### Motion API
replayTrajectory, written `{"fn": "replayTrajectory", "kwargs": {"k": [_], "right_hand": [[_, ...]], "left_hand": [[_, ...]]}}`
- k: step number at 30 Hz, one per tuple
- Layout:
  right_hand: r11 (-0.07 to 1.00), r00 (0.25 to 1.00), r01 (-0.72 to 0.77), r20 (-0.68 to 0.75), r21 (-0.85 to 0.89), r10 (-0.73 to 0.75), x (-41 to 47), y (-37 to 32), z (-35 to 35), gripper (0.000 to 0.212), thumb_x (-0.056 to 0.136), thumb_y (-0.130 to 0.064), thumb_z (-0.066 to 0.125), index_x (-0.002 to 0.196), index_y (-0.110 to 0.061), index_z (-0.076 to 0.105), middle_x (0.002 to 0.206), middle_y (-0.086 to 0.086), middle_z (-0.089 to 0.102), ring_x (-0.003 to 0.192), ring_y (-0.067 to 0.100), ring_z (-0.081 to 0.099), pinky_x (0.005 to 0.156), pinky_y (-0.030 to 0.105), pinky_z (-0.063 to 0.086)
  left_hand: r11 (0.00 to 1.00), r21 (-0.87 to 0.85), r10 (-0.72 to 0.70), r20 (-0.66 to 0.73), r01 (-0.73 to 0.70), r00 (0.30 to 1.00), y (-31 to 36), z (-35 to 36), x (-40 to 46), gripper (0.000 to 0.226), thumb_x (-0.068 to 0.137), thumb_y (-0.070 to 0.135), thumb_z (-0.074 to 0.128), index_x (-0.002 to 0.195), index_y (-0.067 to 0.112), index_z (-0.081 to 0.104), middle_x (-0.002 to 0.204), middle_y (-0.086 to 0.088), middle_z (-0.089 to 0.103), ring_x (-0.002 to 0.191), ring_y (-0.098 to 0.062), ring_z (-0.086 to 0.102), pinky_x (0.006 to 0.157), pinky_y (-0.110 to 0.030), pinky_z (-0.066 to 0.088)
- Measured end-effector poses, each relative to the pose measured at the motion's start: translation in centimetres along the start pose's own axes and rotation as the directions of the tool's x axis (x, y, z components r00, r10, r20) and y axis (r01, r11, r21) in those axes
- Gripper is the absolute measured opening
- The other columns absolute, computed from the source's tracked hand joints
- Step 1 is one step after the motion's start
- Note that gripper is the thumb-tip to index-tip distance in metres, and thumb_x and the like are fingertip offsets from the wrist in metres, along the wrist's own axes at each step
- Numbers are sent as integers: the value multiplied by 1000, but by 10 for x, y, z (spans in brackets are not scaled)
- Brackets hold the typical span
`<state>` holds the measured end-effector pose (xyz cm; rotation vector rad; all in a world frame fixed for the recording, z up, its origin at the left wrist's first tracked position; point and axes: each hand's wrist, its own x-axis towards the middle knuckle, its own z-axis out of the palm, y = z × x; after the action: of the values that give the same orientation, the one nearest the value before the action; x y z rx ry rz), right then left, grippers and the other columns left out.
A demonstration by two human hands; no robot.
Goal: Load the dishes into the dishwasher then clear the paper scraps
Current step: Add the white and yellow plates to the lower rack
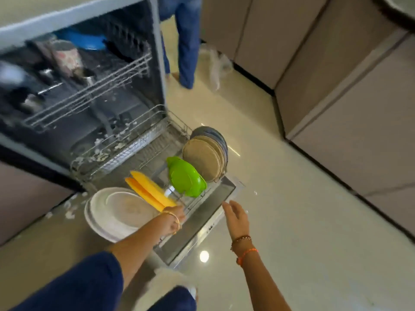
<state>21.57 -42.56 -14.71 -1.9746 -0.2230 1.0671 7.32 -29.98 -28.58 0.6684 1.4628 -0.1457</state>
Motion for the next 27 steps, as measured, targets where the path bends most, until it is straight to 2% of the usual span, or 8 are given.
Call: {"fn": "replayTrajectory", "kwargs": {"k": [3, 6, 9, 13, 16, 19, 22, 27], "right_hand": [[993, 989, -111, 92, -27, 113, 43, -13, 6, 31, 89, -32, 57, 112, -11, 55, 130, 11, 53, 118, 25, 49, 107, 46, 36], [975, 946, -159, 258, -158, 196, 77, -19, 8, 58, 88, -35, 57, 135, -6, 41, 141, 8, 43, 129, 26, 41, 110, 45, 32], [948, 880, -173, 390, -267, 270, 113, -21, 3, 62, 91, -30, 54, 143, -10, 27, 141, 6, 39, 131, 25, 38, 106, 40, 34], [908, 836, -118, 453, -401, 309, 184, 2, -2, 88, 80, -43, 65, 147, -15, 16, 151, 4, 26, 136, 22, 32, 111, 44, 30], [883, 835, -214, 391, -418, 387, 233, 36, 12, 106, 66, -50, 72, 148, -17, 13, 152, 3, 22, 136, 21, 31, 112, 46, 29], [823, 806, -197, 391, -532, 445, 265, 84, 32, 114, 55, -73, 68, 145, -23, 20, 147, 4, 33, 133, 24, 35, 110, 47, 29], [812, 766, -165, 446, -559, 463, 276, 116, 54, 86, 79, -45, 66, 145, -16, 20, 146, 4, 33, 132, 21, 36, 110, 44, 32], [909, 780, -269, 481, -319, 400, 289, 126, 78, 57, 83, -13, 66, 132, -20, 39, 131, 4, 51, 116, 18, 52, 103, 40, 40]], "left_hand": [[984, -164, -59, 59, 68, 997, 26, 19, -63, 24, 100, 24, 36, 99, 7, 52, 98, -5, 54, 86, -21, 57, 73, -29, 42], [966, -223, -115, 99, 134, 988, 36, 24, -62, 41, 98, 38, 35, 118, 7, 53, 124, -8, 55, 97, -24, 54, 63, -25, 36], [924, -317, -171, 159, 214, 972, 43, 46, -41, 58, 96, 46, 36, 137, 6, 38, 139, -9, 46, 123, -30, 47, 89, -31, 41], [756, -612, -213, 106, 233, 971, 41, 90, 4, 73, 73, 58, 61, 120, 4, 48, 100, -15, 56, 89, -28, 58, 75, -36, 46], [616, -739, -315, 85, 272, 945, 31, 110, 49, 78, 72, 64, 59, 128, 11, 43, 116, -17, 53, 95, -31, 57, 77, -40, 48], [445, -876, -279, 59, 184, 958, 23, 117, 94, 55, 75, 62, 57, 92, 9, 56, 79, -14, 64, 69, -24, 54, 62, -35, 46], [229, -973, -334, -41, 39, 942, 20, 120, 129, 46, 85, 52, 53, 71, 9, 52, 59, -10, 53, 60, -21, 47, 58, -32, 39], [-13, -978, -376, -188, -208, 907, 22, 134, 150, 22, 87, 17, 54, 66, 14, 47, 39, -1, 42, 33, -9, 39, 43, -19, 34]]}}
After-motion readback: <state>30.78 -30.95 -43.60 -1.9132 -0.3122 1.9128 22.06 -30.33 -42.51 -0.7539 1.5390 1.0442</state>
